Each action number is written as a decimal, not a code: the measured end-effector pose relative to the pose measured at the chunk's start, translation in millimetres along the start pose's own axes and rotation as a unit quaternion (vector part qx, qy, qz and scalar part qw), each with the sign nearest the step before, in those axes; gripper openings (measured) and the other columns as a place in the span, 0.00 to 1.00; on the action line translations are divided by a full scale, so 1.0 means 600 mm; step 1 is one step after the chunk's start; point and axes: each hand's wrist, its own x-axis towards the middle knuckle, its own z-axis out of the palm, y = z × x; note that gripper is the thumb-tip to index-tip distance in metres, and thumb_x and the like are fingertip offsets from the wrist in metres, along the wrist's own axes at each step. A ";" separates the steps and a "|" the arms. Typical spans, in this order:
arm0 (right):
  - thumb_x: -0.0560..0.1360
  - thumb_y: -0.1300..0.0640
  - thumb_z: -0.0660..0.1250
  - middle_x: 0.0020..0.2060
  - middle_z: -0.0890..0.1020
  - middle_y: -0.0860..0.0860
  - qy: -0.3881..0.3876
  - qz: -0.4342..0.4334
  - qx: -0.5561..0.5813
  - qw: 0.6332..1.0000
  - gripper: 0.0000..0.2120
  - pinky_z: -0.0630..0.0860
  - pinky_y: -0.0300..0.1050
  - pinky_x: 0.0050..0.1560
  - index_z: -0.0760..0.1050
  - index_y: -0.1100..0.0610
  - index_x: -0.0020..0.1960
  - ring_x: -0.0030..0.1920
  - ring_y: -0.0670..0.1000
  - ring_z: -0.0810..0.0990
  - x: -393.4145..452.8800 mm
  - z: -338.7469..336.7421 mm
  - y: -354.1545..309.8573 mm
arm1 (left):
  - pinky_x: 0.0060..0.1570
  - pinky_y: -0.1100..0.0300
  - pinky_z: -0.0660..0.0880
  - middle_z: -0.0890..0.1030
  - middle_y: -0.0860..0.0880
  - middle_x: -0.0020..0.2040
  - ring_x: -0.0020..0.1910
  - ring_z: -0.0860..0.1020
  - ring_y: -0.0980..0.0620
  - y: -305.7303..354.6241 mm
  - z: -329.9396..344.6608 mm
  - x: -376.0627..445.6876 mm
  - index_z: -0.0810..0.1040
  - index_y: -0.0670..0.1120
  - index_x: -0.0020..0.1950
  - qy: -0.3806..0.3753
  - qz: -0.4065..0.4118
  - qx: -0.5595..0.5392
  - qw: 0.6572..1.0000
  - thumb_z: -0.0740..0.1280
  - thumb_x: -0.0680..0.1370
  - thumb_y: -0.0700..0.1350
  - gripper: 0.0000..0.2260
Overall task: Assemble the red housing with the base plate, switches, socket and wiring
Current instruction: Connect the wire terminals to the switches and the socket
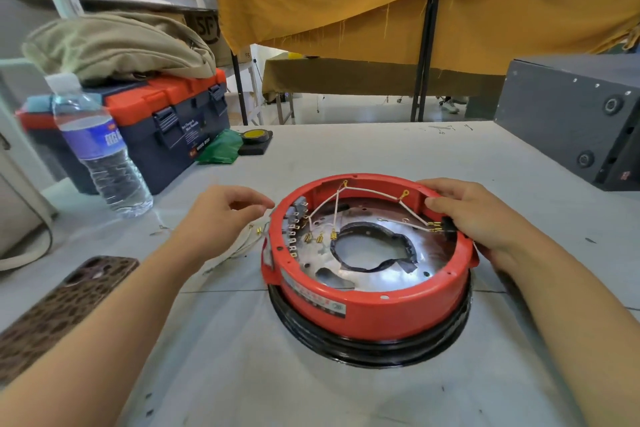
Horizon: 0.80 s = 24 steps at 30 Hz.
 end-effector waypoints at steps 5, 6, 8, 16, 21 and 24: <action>0.77 0.67 0.59 0.49 0.84 0.53 0.005 0.004 -0.010 1.000 0.16 0.77 0.54 0.58 0.79 0.55 0.58 0.50 0.56 0.83 0.002 0.001 0.002 | 0.45 0.64 0.69 0.82 0.50 0.41 0.39 0.77 0.59 -0.049 0.014 0.003 0.83 0.47 0.45 0.072 -0.011 0.102 0.992 0.67 0.75 0.36 0.07; 0.77 0.67 0.59 0.49 0.84 0.53 0.005 0.005 -0.011 1.000 0.16 0.77 0.54 0.58 0.79 0.55 0.58 0.50 0.56 0.83 0.002 0.002 0.002 | 0.45 0.63 0.69 0.82 0.49 0.41 0.39 0.77 0.57 -0.056 0.018 0.002 0.83 0.46 0.46 0.074 -0.011 0.123 0.990 0.67 0.74 0.37 0.06; 0.77 0.67 0.59 0.49 0.84 0.53 0.007 0.004 -0.013 1.000 0.16 0.76 0.55 0.59 0.79 0.55 0.58 0.50 0.55 0.83 0.002 0.001 0.003 | 0.44 0.59 0.72 0.83 0.48 0.41 0.41 0.78 0.51 -0.064 0.025 0.003 0.83 0.45 0.46 0.076 -0.002 0.147 0.986 0.68 0.73 0.39 0.06; 0.78 0.65 0.59 0.50 0.84 0.53 0.010 0.007 -0.028 1.000 0.15 0.74 0.57 0.61 0.78 0.53 0.59 0.52 0.56 0.82 0.003 0.001 0.004 | 0.44 0.55 0.76 0.81 0.49 0.38 0.40 0.78 0.49 -0.066 0.031 0.001 0.82 0.45 0.45 0.063 0.011 0.177 0.982 0.69 0.74 0.40 0.03; 0.78 0.65 0.59 0.50 0.84 0.52 0.008 0.010 -0.029 1.000 0.15 0.75 0.57 0.60 0.78 0.53 0.59 0.52 0.55 0.82 0.003 0.002 0.003 | 0.49 0.55 0.75 0.83 0.45 0.46 0.46 0.78 0.47 -0.074 0.024 0.001 0.82 0.43 0.50 0.061 -0.008 0.190 0.980 0.65 0.75 0.38 0.07; 0.78 0.65 0.59 0.50 0.84 0.52 0.010 0.010 -0.033 0.999 0.15 0.75 0.55 0.60 0.78 0.52 0.58 0.51 0.55 0.82 0.003 0.001 0.002 | 0.52 0.57 0.72 0.82 0.44 0.50 0.50 0.77 0.46 -0.074 0.019 0.000 0.80 0.41 0.56 0.077 0.001 0.183 0.980 0.64 0.77 0.39 0.10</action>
